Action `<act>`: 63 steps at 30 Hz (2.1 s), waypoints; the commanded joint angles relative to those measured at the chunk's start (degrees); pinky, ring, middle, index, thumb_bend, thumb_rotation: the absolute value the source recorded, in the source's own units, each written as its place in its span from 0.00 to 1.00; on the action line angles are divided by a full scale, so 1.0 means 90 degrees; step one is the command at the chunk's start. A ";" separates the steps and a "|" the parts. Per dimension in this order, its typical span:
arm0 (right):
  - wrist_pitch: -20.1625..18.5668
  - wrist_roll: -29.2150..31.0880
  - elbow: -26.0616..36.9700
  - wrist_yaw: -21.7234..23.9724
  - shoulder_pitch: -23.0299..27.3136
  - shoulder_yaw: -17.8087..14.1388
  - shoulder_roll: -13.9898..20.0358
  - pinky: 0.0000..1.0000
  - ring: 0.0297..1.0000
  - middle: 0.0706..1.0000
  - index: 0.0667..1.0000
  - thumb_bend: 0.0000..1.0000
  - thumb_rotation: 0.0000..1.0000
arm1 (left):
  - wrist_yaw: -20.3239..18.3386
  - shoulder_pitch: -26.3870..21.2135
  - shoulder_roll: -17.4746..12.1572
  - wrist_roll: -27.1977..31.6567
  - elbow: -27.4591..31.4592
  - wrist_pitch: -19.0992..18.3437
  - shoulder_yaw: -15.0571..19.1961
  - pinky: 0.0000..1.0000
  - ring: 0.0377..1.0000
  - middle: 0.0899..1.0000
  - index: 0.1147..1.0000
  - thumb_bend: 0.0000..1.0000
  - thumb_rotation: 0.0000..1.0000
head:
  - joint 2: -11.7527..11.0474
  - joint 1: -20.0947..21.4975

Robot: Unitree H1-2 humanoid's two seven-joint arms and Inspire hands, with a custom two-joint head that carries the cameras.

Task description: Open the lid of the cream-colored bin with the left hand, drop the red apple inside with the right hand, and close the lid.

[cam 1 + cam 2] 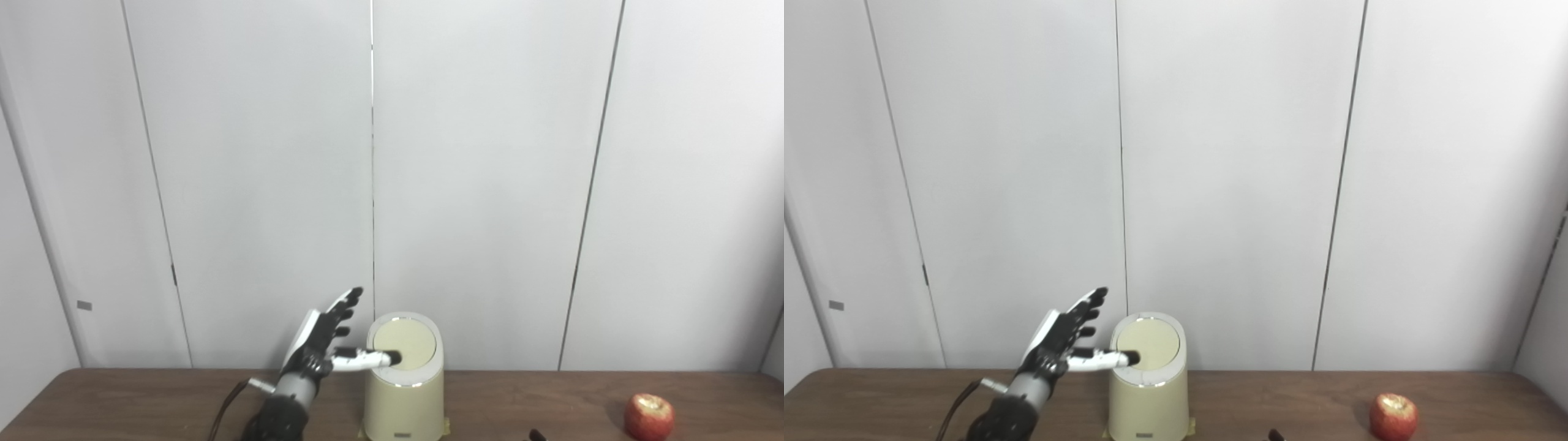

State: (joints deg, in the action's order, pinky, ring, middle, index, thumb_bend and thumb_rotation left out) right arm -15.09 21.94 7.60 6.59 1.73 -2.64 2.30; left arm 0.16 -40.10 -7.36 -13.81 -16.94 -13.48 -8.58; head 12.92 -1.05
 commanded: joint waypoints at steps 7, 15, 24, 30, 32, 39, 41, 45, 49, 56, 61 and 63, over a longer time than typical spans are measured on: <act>0.0184 0.0082 0.0236 0.0094 0.0164 -0.0064 -0.0092 1.00 1.00 1.00 1.00 0.50 1.00 | 0.0137 -0.0761 0.0088 -0.0211 -0.0365 0.0111 0.0029 0.85 0.94 0.95 0.97 0.93 0.10 | 0.0095 -0.0024; 0.0115 0.0028 0.0377 0.0069 0.0121 -0.0021 -0.0121 1.00 1.00 1.00 1.00 0.50 1.00 | 0.0386 -0.0912 0.0019 -0.0852 -0.0652 0.0296 -0.0263 0.80 0.92 0.94 0.93 0.90 0.08 | 0.0229 0.0012; 0.0031 0.0054 0.0490 0.0047 0.0082 -0.0035 -0.0129 1.00 1.00 1.00 1.00 0.50 1.00 | 0.0569 -0.0996 -0.0119 -0.1557 -0.0828 0.0413 -0.0645 0.83 0.94 0.95 0.91 0.93 0.10 | 0.0310 0.0008; -0.0012 0.0067 0.0573 0.0021 0.0047 -0.0043 -0.0148 1.00 1.00 1.00 1.00 0.51 1.00 | 0.0639 -0.1060 -0.0190 -0.1956 -0.0898 0.0522 -0.0898 0.88 0.95 0.93 0.91 0.92 0.10 | 0.0365 0.0025; -0.0020 0.0079 0.0600 0.0028 0.0036 -0.0044 -0.0152 1.00 1.00 1.00 1.00 0.51 1.00 | 0.0702 -0.1079 -0.0225 -0.2169 -0.0939 0.0594 -0.1027 0.89 0.93 0.92 0.90 0.93 0.10 | 0.0370 0.0021; -0.0031 -0.0005 0.0684 0.0019 -0.0005 -0.0008 -0.0146 1.00 1.00 1.00 1.00 0.53 1.00 | 0.0889 -0.1136 -0.0355 -0.2970 -0.1018 0.0566 -0.1460 0.88 0.90 0.88 0.88 0.92 0.05 | 0.0416 0.0030; -0.0038 -0.0034 0.0698 0.0000 -0.0015 -0.0001 -0.0154 1.00 1.00 1.00 1.00 0.53 1.00 | 0.0947 -0.1143 -0.0377 -0.3118 -0.1062 0.0613 -0.1525 0.88 0.89 0.88 0.87 0.92 0.05 | 0.0416 0.0030; -0.0026 -0.0010 0.0739 0.0037 -0.0040 -0.0003 -0.0136 1.00 1.00 1.00 1.00 0.54 1.00 | 0.0959 -0.1157 -0.0415 -0.3407 -0.1075 0.0657 -0.1662 0.86 0.89 0.88 0.88 0.92 0.06 | 0.0488 0.0046; -0.0079 0.0021 0.0797 0.0025 -0.0065 -0.0011 -0.0143 1.00 1.00 1.00 1.00 0.54 1.00 | 0.0980 -0.1182 -0.0459 -0.3734 -0.1042 0.0641 -0.1850 0.84 0.88 0.88 0.89 0.94 0.06 | 0.0530 0.0044; -0.0083 0.0016 0.0838 0.0034 -0.0097 0.0000 -0.0145 1.00 1.00 1.00 1.00 0.54 1.00 | 0.0965 -0.1224 -0.0512 -0.4218 -0.1040 0.0547 -0.2083 0.83 0.88 0.88 0.89 0.97 0.03 | 0.0552 0.0057; -0.0127 -0.0040 0.0901 -0.0013 -0.0106 0.0029 -0.0158 1.00 1.00 1.00 1.00 0.54 1.00 | 0.0924 -0.1258 -0.0602 -0.4543 -0.1120 0.0551 -0.2268 0.87 0.88 0.87 0.89 1.00 0.04 | 0.0592 0.0106; -0.0140 -0.0040 0.0925 -0.0024 -0.0113 0.0033 -0.0168 1.00 1.00 1.00 1.00 0.54 1.00 | 0.0847 -0.1244 -0.0640 -0.4650 -0.1087 0.0516 -0.2339 0.87 0.88 0.87 0.89 1.00 0.04 | 0.0598 0.0109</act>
State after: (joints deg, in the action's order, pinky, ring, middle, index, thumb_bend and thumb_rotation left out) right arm -16.87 21.43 13.60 6.33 -0.63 -2.43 1.11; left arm 8.40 -49.03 -11.87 -53.93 -26.93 -8.35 -29.10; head 18.28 -0.09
